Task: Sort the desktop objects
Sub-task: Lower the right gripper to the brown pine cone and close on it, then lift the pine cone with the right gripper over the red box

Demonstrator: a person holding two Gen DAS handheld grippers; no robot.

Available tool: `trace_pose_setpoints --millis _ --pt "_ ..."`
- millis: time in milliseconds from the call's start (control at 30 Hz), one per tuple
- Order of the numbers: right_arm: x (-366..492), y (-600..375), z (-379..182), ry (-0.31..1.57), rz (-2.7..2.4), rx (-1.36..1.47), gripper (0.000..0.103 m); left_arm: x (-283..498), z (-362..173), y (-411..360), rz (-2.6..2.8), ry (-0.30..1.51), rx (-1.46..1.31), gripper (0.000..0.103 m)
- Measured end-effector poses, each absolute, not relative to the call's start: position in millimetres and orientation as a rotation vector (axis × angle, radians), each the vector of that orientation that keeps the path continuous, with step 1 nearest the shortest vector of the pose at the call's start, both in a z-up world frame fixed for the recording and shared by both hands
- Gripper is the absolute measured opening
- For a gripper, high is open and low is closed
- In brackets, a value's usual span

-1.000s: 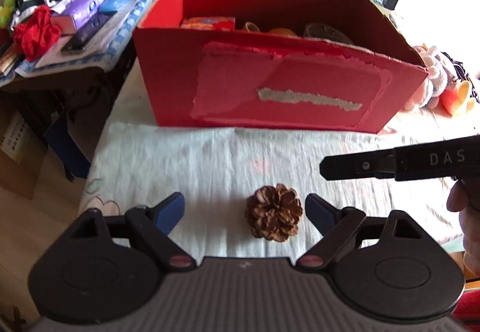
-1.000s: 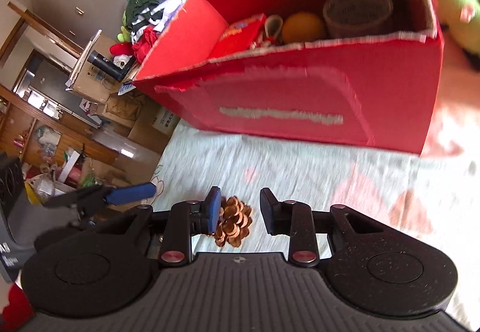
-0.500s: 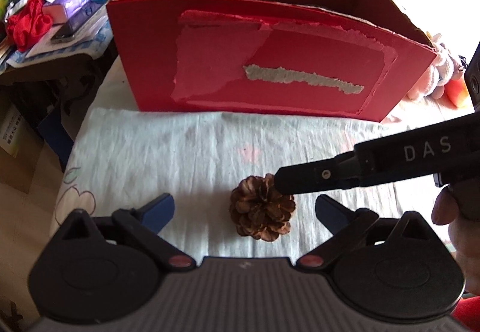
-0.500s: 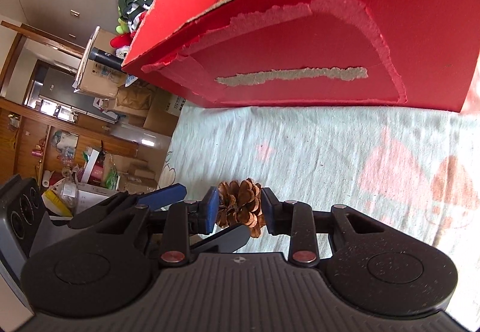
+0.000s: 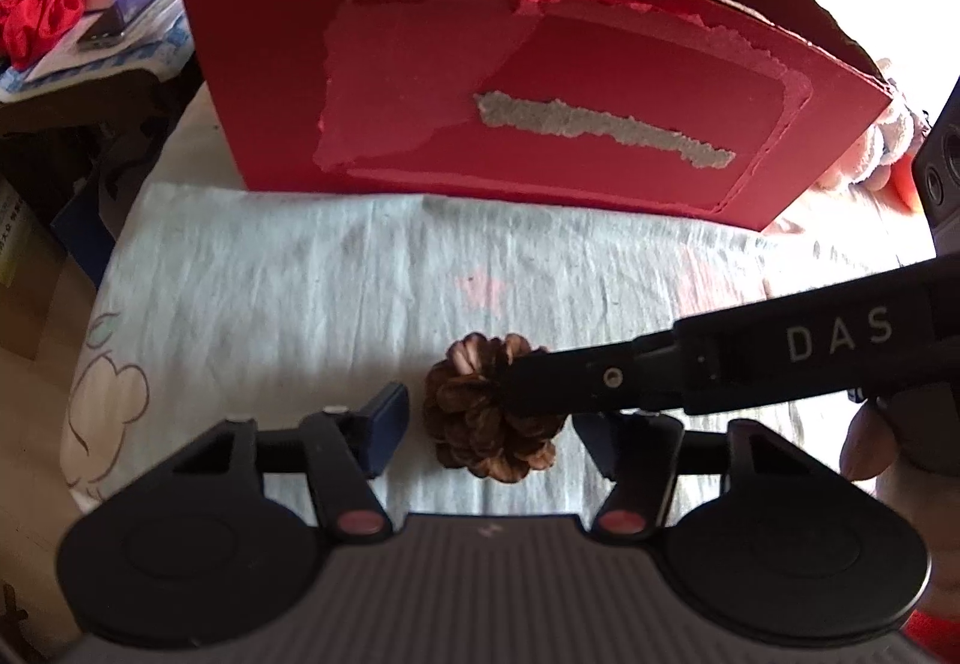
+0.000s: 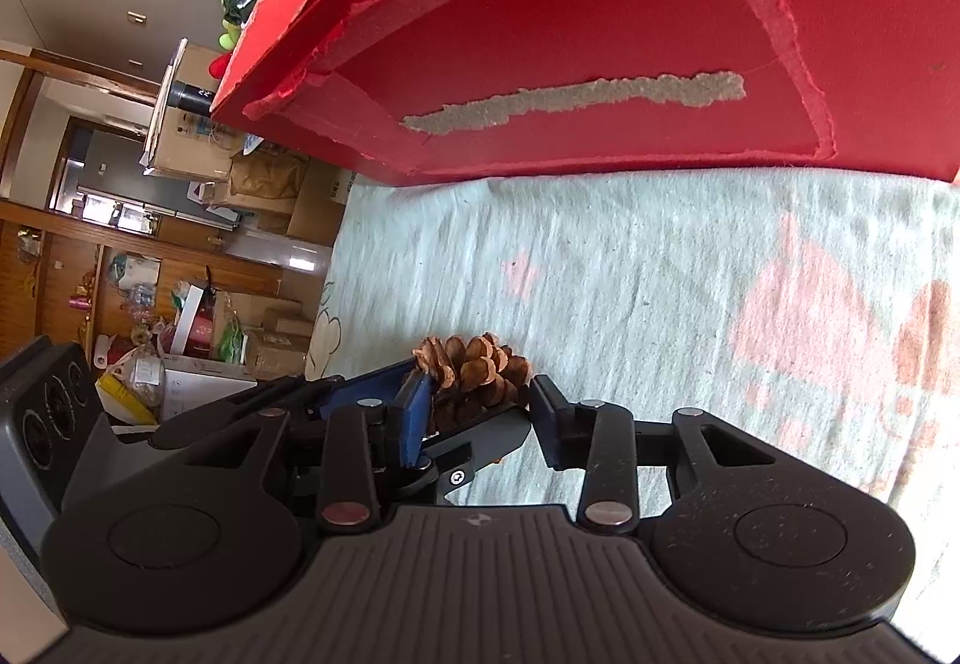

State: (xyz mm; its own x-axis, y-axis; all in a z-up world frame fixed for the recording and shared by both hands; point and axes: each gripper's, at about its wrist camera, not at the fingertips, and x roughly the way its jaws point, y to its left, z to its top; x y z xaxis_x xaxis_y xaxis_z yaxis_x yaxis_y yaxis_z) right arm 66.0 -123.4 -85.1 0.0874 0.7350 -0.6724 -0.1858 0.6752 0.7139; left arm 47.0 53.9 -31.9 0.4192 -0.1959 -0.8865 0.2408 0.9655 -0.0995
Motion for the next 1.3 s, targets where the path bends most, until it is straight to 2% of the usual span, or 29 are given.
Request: trace_pose_setpoints --millis 200,267,400,533,800,1067,1300 --pt "65 -140 -83 1.309 0.704 0.535 0.036 47 -31 35 -0.318 1.11 0.086 0.055" --pt "65 -150 -82 1.303 0.682 0.544 0.034 48 -30 26 -0.35 1.11 0.099 0.05" --pt "61 -175 -77 1.285 0.62 0.556 0.03 43 -26 -3 -0.414 1.095 0.161 0.05" --pt "53 -207 -73 1.252 0.547 0.609 0.028 42 -21 -32 -0.494 1.079 0.194 0.045" --pt "40 -267 -55 1.143 0.405 0.677 0.028 44 -9 -92 -0.617 1.011 0.254 0.044" --pt "41 -302 1 0.965 0.337 0.705 0.027 58 53 -131 -0.736 0.851 0.303 0.044" --pt "82 -286 53 0.876 0.383 0.608 0.027 97 110 -120 -0.74 0.755 0.333 0.044"
